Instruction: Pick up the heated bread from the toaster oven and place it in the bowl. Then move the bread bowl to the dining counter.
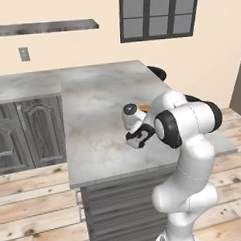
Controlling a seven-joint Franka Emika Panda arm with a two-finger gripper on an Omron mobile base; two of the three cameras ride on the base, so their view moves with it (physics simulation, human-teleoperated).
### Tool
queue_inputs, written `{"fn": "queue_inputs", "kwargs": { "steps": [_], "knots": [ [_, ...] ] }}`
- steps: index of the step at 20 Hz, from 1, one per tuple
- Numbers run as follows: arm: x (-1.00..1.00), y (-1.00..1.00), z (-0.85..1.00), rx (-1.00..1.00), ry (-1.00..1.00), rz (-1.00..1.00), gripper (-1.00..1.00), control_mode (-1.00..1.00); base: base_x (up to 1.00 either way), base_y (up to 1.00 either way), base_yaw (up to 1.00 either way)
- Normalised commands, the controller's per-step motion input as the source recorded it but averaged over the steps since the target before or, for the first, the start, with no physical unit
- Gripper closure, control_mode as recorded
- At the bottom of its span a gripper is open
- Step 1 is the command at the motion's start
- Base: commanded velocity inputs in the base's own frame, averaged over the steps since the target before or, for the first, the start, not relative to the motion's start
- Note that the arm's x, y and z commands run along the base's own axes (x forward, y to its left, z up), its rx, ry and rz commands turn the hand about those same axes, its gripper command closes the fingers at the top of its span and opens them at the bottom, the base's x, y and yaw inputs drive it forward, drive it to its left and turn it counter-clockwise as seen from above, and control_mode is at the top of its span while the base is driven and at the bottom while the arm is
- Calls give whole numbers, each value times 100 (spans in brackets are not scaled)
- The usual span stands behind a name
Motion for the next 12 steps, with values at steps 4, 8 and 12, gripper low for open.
{"fn": "queue_inputs", "kwargs": {
  "steps": [4, 8, 12],
  "knots": [
    [-23, 13, 32, -3, -4, 0, -100, -100, 0, 0, 0],
    [-75, 1, 100, 0, -24, -2, -100, -100, 0, 0, 0],
    [-99, -8, 100, 0, -38, -3, -100, -100, 0, 0, 0]
  ]
}}
